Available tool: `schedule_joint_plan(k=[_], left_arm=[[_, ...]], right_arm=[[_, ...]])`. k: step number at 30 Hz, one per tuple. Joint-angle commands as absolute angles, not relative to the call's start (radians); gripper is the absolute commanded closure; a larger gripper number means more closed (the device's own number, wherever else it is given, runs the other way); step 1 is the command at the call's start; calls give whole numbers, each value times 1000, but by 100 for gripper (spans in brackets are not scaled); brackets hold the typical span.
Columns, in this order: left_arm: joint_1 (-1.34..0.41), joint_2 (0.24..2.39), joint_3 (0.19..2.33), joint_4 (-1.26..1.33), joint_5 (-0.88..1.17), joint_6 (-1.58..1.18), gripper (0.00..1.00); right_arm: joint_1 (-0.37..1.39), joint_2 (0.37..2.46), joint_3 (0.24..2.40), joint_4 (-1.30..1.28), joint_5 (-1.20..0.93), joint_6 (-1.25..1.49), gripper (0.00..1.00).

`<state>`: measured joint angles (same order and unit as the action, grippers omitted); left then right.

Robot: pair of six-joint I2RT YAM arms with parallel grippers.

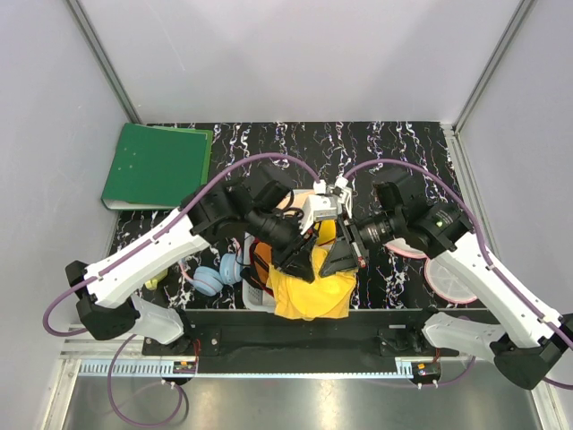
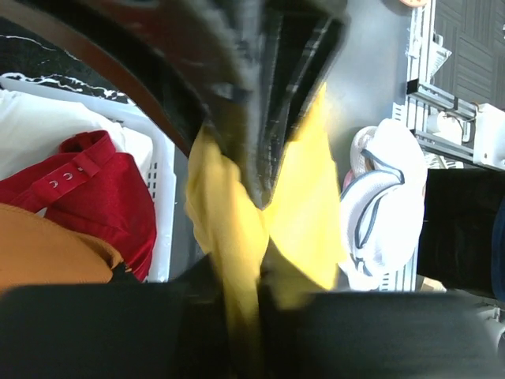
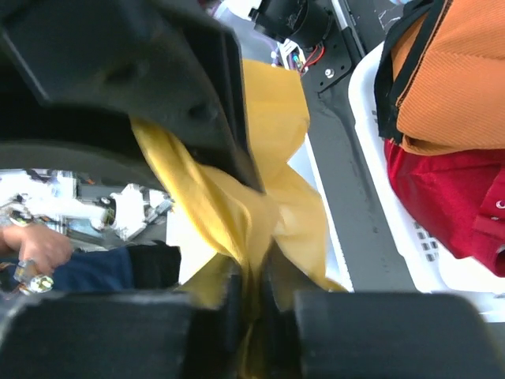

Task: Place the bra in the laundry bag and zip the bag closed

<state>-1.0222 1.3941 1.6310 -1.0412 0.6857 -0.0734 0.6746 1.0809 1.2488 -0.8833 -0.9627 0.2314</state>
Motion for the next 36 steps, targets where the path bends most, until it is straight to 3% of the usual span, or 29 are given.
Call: schedule_joint_plan(k=[1, 2, 7, 10, 15, 20, 24, 29, 36], left_arm=[[-962, 1350, 1703, -982, 712, -55, 61], [-941, 1341, 1701, -962, 704, -61, 42], [-720, 1217, 1585, -741, 617, -168, 26], [-615, 1157, 1496, -461, 520, -322, 20], [-583, 1149, 1347, -244, 445, -508, 18], [-566, 1180, 1344, -245, 460, -494, 19], [-539, 1184, 1341, -262, 477, -485, 20], [-515, 1184, 1353, -308, 485, -425, 21], [-473, 1189, 1322, -308, 497, -442, 22]], right_arm=[[684, 1094, 1233, -804, -927, 291, 100], [684, 1092, 1232, -802, -872, 304, 100], [669, 1060, 1180, -790, -602, 423, 100], [586, 1029, 1141, -793, -478, 486, 100], [268, 960, 1097, -819, -491, 571, 100], [-44, 1032, 1161, -1001, -249, 600, 100], [-140, 1084, 1236, -1063, -11, 643, 100], [-204, 1126, 1305, -1205, 121, 658, 100], [-265, 1103, 1206, -1284, 345, 655, 100]])
